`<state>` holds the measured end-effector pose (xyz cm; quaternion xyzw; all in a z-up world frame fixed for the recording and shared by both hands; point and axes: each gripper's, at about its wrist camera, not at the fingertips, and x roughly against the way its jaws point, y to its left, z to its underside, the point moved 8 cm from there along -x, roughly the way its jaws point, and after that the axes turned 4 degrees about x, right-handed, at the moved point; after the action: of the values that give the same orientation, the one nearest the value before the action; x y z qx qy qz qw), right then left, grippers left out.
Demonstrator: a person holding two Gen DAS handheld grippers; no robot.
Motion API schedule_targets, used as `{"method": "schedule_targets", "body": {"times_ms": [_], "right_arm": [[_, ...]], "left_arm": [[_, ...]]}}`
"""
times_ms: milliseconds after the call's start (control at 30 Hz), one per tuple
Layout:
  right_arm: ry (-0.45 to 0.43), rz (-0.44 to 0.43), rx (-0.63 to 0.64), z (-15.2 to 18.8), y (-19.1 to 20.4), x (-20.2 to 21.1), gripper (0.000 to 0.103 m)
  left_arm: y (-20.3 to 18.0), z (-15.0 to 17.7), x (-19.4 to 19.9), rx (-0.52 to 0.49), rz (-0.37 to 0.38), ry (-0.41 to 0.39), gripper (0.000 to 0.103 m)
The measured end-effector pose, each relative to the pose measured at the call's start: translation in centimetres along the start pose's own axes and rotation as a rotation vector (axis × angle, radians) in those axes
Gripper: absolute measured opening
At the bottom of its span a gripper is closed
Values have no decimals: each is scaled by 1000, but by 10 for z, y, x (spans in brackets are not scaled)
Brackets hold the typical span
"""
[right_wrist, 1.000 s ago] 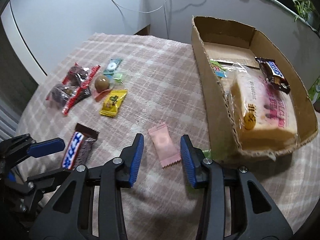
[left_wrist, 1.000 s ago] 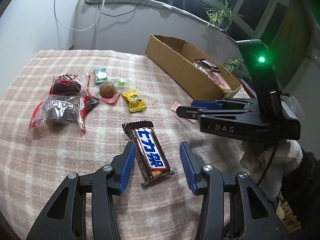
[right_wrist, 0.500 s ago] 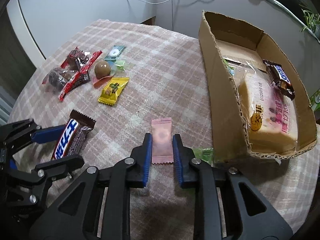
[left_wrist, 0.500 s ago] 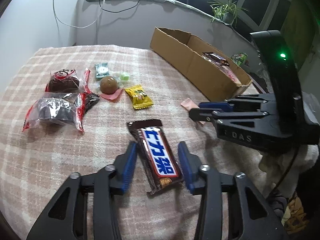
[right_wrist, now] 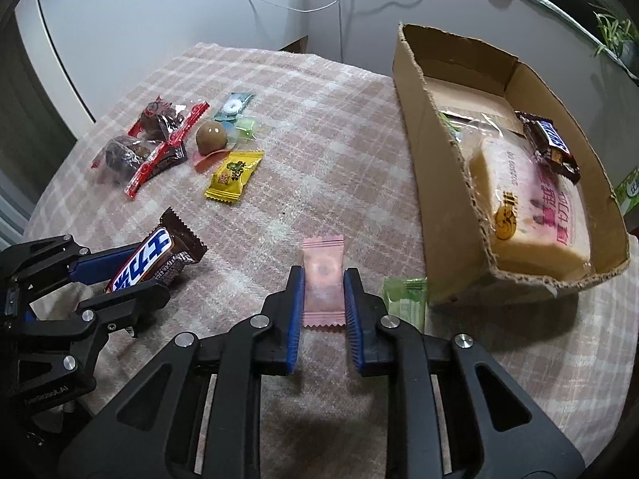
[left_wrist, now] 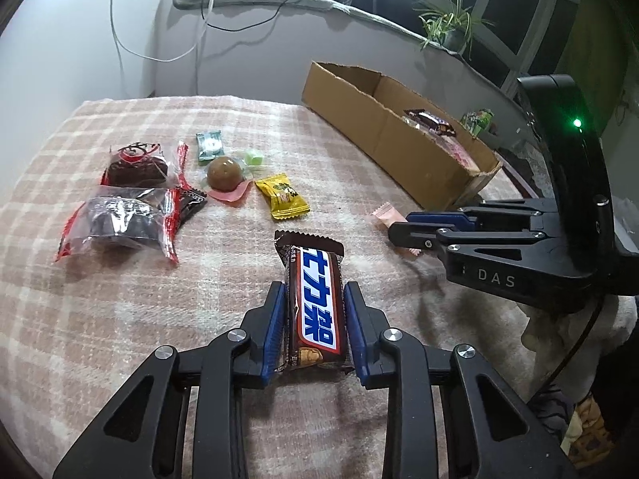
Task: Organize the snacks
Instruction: 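Carry the chocolate bar and pink candy toward the box with both tools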
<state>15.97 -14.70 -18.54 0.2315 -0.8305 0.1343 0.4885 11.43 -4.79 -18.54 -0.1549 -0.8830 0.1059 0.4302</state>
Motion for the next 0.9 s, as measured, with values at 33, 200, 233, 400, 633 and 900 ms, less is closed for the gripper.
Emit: {"method": "schedule_targets", "body": {"times_ms": [33, 200, 233, 400, 633, 900], "right_arm": [[-5, -5, -8, 1, -1, 3, 20], [-36, -17, -27, 4, -1, 16, 20], [-43, -20, -34, 5, -2, 19, 20], [-78, -39, -63, 6, -5, 37, 20], [-137, -48, -94, 6, -14, 67, 20], [-188, -24, -152, 7, -49, 91, 20]], "left_arm": [[0, 0, 2, 1, 3, -3, 28], [-1, -5, 8, 4, 10, -20, 28], [-1, -5, 9, 5, 13, -24, 28], [-5, -9, 15, 5, 28, -35, 28], [-13, -23, 14, -11, 35, -51, 28], [-30, -50, 11, -45, 53, -84, 28]]}}
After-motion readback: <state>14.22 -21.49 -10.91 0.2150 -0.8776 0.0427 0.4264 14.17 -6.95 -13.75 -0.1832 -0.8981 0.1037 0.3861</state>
